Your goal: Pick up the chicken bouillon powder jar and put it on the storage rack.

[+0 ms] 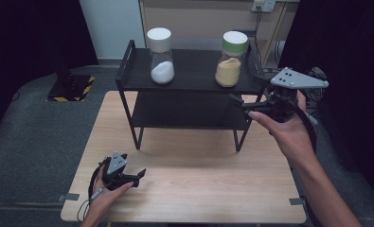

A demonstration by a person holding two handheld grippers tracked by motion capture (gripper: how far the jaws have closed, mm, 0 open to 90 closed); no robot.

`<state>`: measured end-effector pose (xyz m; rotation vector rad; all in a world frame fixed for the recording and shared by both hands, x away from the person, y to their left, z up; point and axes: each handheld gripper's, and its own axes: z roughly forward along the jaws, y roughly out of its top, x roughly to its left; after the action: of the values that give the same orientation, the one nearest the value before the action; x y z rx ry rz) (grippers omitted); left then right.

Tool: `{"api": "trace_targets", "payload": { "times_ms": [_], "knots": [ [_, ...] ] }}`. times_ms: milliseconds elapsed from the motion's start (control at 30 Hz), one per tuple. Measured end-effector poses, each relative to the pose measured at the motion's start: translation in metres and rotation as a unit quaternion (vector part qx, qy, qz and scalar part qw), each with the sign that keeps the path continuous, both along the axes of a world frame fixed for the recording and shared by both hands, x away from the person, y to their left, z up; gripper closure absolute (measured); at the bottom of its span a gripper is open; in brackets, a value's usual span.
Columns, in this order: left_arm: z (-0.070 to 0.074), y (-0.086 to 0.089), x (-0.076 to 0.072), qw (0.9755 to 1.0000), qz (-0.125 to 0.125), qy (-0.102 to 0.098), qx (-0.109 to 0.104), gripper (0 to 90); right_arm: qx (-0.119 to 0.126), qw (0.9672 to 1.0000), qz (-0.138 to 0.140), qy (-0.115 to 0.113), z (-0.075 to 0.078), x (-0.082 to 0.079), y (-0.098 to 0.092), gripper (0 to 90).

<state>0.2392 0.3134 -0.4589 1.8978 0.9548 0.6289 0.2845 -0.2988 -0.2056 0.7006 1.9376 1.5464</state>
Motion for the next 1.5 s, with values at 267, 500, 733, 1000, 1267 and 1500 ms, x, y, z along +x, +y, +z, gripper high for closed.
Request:
{"api": "trace_targets", "payload": {
  "times_ms": [267,500,733,1000,1267,1500],
  "knots": [
    [0.0,0.001,-0.001,1.0,0.001,0.0,-0.002,2.2,0.005,0.9997,0.021,0.011,-0.02,-0.005,0.005,4.2],
    [0.0,0.002,-0.001,1.0,0.002,0.0,-0.002,2.2,0.003,0.9994,0.025,0.025,-0.042,-0.007,0.01,4.2],
    [0.0,0.002,-0.001,1.0,0.002,-0.001,-0.002,2.2,0.005,0.999,0.023,0.038,-0.065,-0.008,0.01,4.4],
    [0.0,0.001,-0.001,1.0,0.001,0.0,-0.002,2.2,0.011,0.998,0.022,0.058,-0.092,-0.009,0.005,4.3],
    [0.0,0.001,-0.001,1.0,0.001,0.0,-0.001,2.2,0.016,0.9969,0.014,0.076,-0.121,-0.009,0.002,4.1],
    [0.0,0.001,-0.001,1.0,0.002,0.001,-0.001,2.2,0.024,0.9959,0.002,0.087,-0.141,-0.008,-0.002,3.8]
  ]
}}
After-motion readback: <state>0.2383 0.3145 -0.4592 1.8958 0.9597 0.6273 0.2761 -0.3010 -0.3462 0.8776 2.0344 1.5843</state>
